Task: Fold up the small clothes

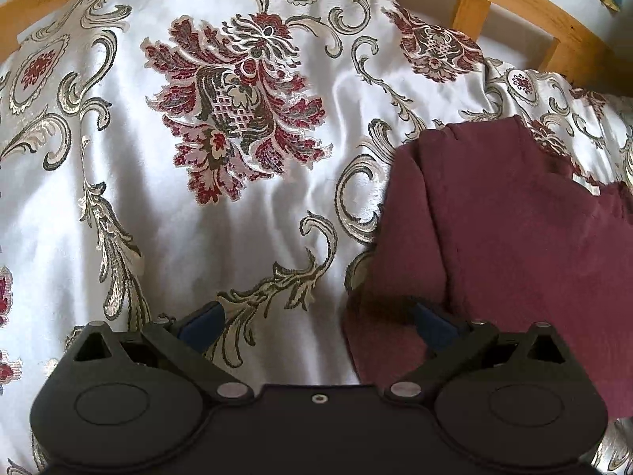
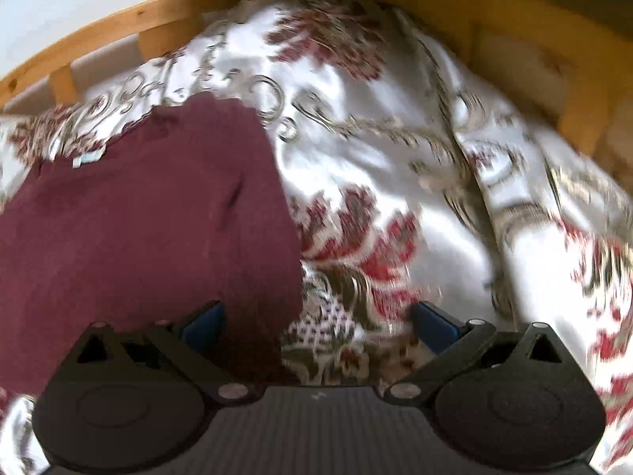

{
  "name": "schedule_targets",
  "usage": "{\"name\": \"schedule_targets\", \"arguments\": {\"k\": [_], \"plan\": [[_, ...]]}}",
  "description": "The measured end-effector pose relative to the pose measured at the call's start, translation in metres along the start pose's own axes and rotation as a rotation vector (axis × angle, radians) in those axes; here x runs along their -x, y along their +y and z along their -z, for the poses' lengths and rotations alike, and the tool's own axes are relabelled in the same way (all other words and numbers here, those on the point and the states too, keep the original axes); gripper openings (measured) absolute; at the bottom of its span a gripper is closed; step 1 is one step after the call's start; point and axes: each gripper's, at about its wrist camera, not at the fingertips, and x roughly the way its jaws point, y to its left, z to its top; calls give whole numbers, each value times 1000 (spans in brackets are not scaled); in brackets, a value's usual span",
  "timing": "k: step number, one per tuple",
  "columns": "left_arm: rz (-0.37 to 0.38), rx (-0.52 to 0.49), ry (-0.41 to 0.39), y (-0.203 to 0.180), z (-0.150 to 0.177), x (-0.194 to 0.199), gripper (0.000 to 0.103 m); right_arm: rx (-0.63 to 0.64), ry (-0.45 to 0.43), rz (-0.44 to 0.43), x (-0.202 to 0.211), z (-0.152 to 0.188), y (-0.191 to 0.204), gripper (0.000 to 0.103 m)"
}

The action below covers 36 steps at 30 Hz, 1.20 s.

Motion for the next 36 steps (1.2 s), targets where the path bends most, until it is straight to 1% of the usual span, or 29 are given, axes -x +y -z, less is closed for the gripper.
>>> {"name": "schedule_targets", "arguments": {"k": [6,8,13,16,18,21,24,26,32,34,36], "plan": [[-7,-17,10,-2,3,1,102,-18,15,3,2,5,0,103],[12,-25,4,-3,3,4,102,-21,14,2,3,5,0,103],[91,-45,-42,-8,6,16,102,-43,6,-1,5,3,-2,103],[114,-87,-28,-15,8,16,102,-47,-9,5,7,2,-2,103],[107,-122,-9,-22,10,13,102,-24,-37,20,10,2,3,103],[74,-155,27,-27,13,6,102,44,-120,21,21,2,15,103],[57,-150,56,-24,13,1,102,116,-203,-24,33,3,30,103],[54,-146,66,-23,13,0,102,187,-247,-54,38,4,44,103],[31,-152,76,-26,13,0,102,465,-363,-89,42,26,98,103],[23,-163,69,-28,14,2,102,527,-405,-114,43,31,116,103],[22,-165,62,-28,14,6,102,562,-428,-134,43,34,129,103]]}}
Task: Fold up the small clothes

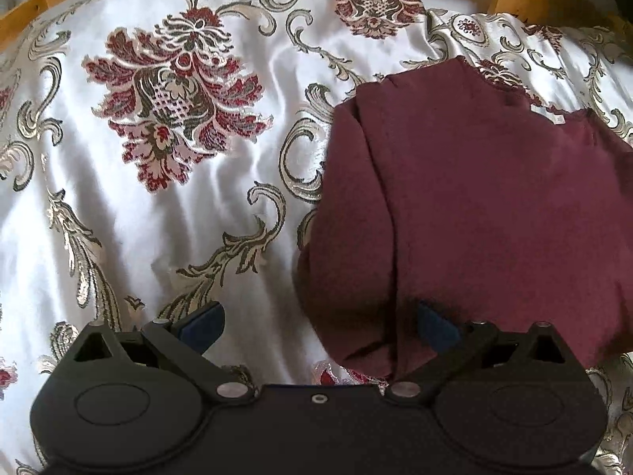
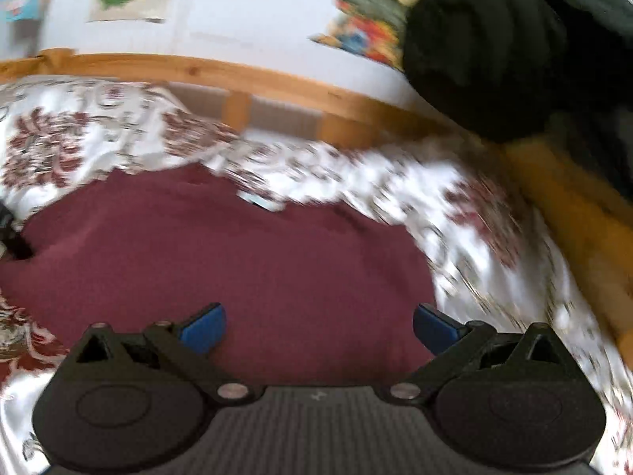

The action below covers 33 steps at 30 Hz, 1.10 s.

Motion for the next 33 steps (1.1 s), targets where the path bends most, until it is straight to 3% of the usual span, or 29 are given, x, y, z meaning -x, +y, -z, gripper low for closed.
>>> {"name": "schedule_targets", "arguments": {"k": [7,10,15,24,33], "plan": [[45,34,1,3,-2,-3,102,125,18,-63,-17,7,34,103],[55,74,-40,8,-4,-2,102,175,32,-59,-20,16,43,103],[95,142,-103,13,-9,-1,102,149,51,-64,-19,19,42,103],[111,154,-25,10,-15,-33,102,125,71,-76,-22,21,38,103],[112,166,-27,14,-15,-34,102,120,80,-69,-21,22,38,103]]}}
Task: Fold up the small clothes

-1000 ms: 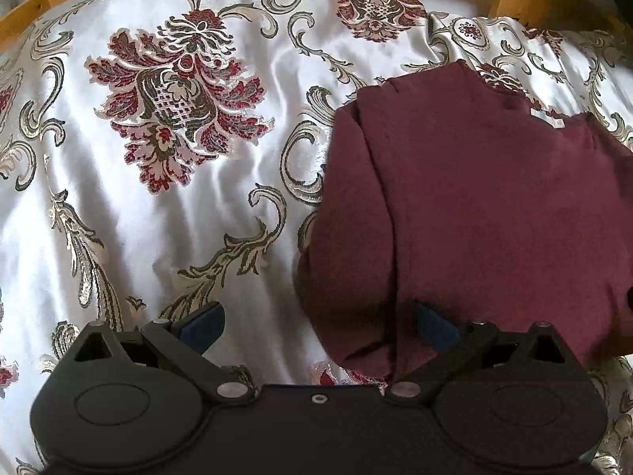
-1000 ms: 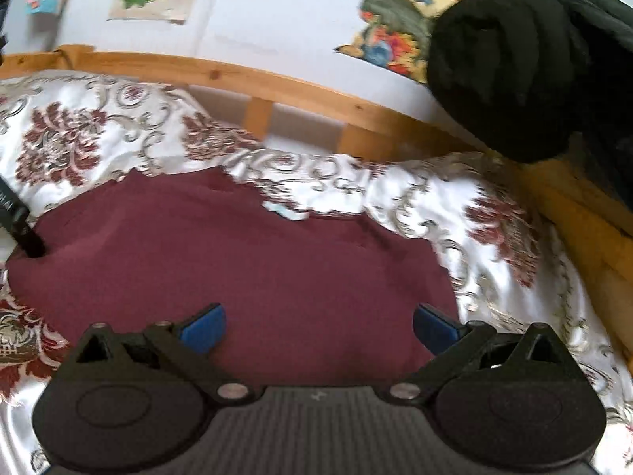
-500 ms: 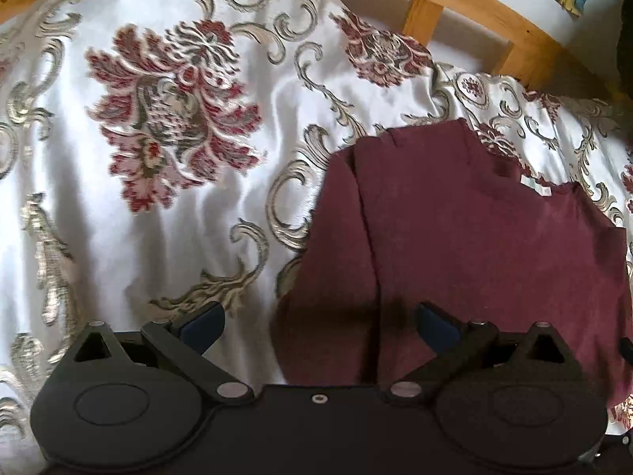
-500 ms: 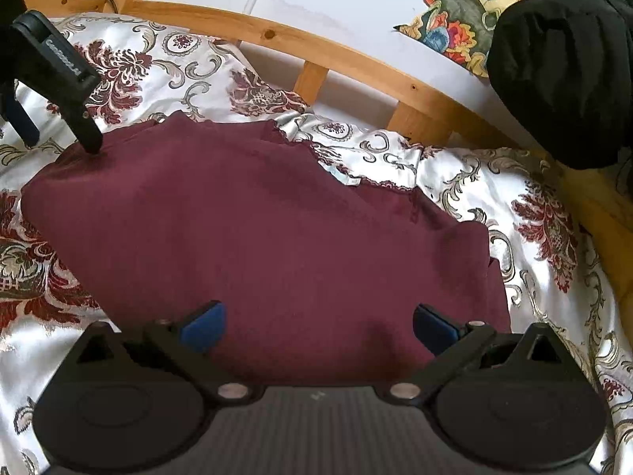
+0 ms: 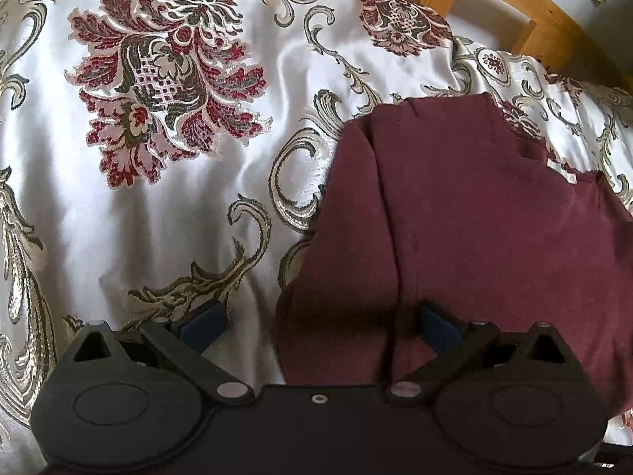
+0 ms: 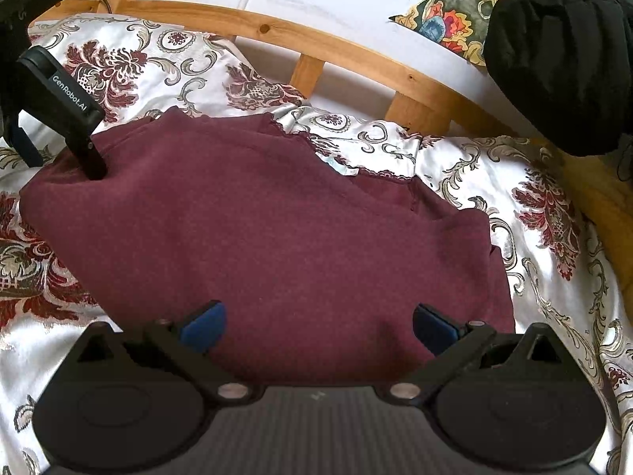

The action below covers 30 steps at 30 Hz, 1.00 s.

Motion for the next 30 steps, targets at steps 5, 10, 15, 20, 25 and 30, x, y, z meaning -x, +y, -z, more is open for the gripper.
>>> {"name": "schedule_targets", "arguments": {"k": [5,10,15,20,25,30], "plan": [[61,-3,-53,-4,-1,8,102,-1,0,-1,0,0,0,103],[5,-41,-18,-10,-2,-4,102,-1,1,-2,0,0,0,103],[6,-36,-12,-8,-3,-6,102,-3,3,-4,-1,1,-1,103],[22,-11,-10,-3,-4,-5,100,-3,4,-3,-1,1,-1,103],[59,-19,-27,-2,-1,3,81,-3,4,-3,-1,1,-1,103],[122,-44,-42,-7,3,12,46,-3,4,-4,-1,1,-1,103]]}}
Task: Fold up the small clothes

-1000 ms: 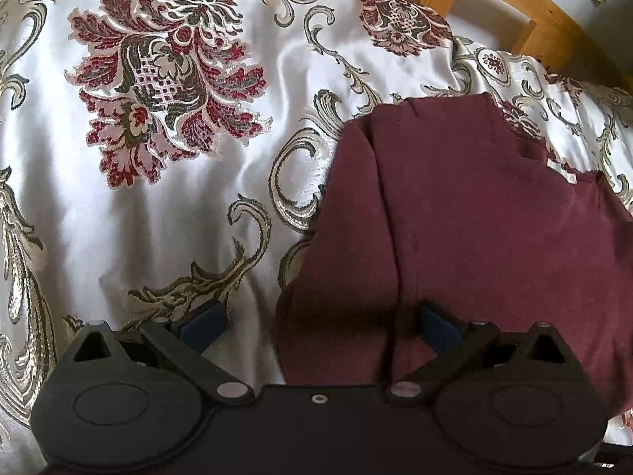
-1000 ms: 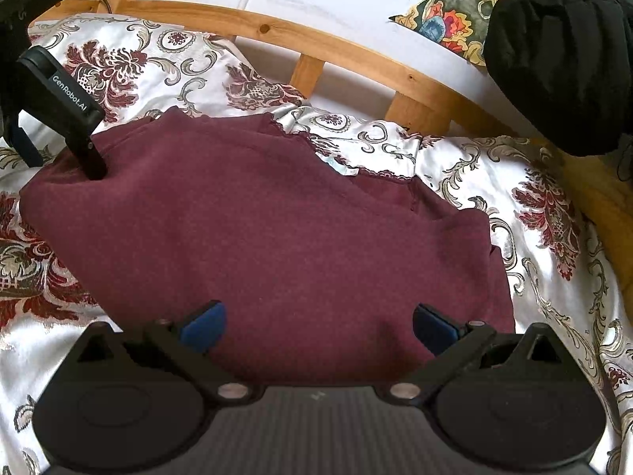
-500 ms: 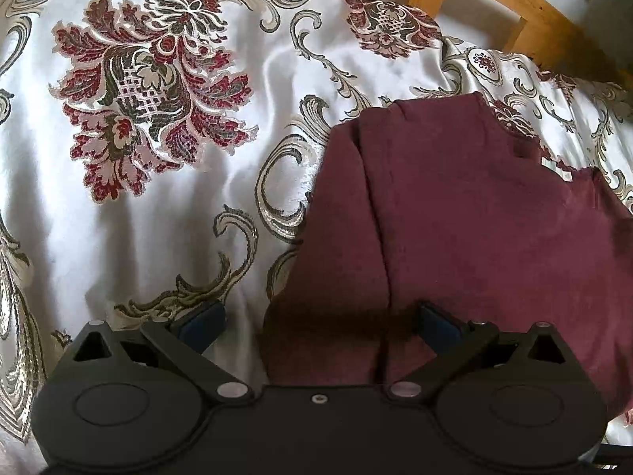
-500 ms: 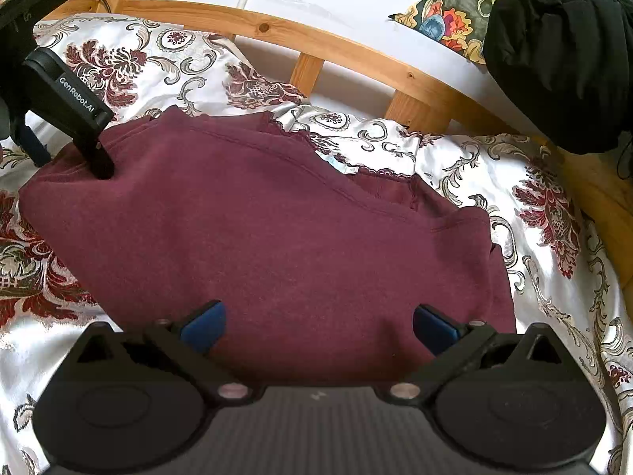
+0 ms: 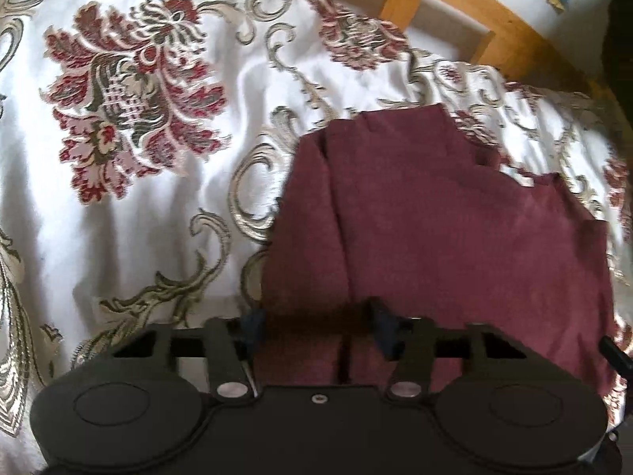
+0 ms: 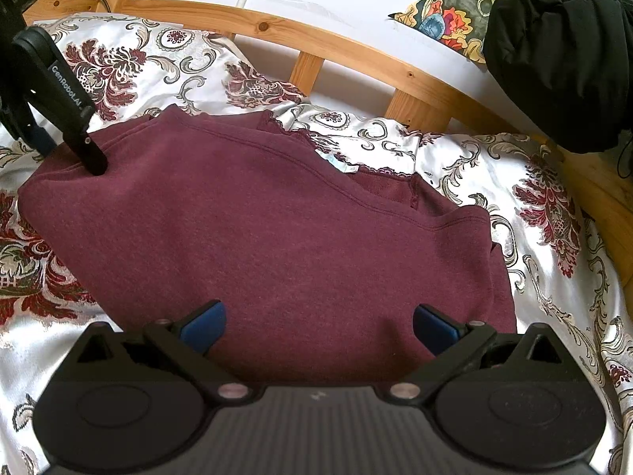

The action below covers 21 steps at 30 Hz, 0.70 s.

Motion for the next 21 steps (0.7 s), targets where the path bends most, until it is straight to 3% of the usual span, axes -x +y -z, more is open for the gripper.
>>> {"name": "schedule_targets", "arguments": {"k": [4,6,10,16,21], "plan": [[22,-52,-51,-8,3,12,23,1,3,-3,0,0,-1,103],[28,-66,-73,-11,4,16,19,3,10,-5,0,-1,-2,103],[54,-68,-121,-12,4,25,16,-5,53,-19,3,-8,-8,103],[132,-88,-183,-26,-1,43,14,-45,195,-23,15,-24,-26,103],[186,-162,-225,-71,-13,61,13,-200,213,35,30,-33,-71,103]]}}
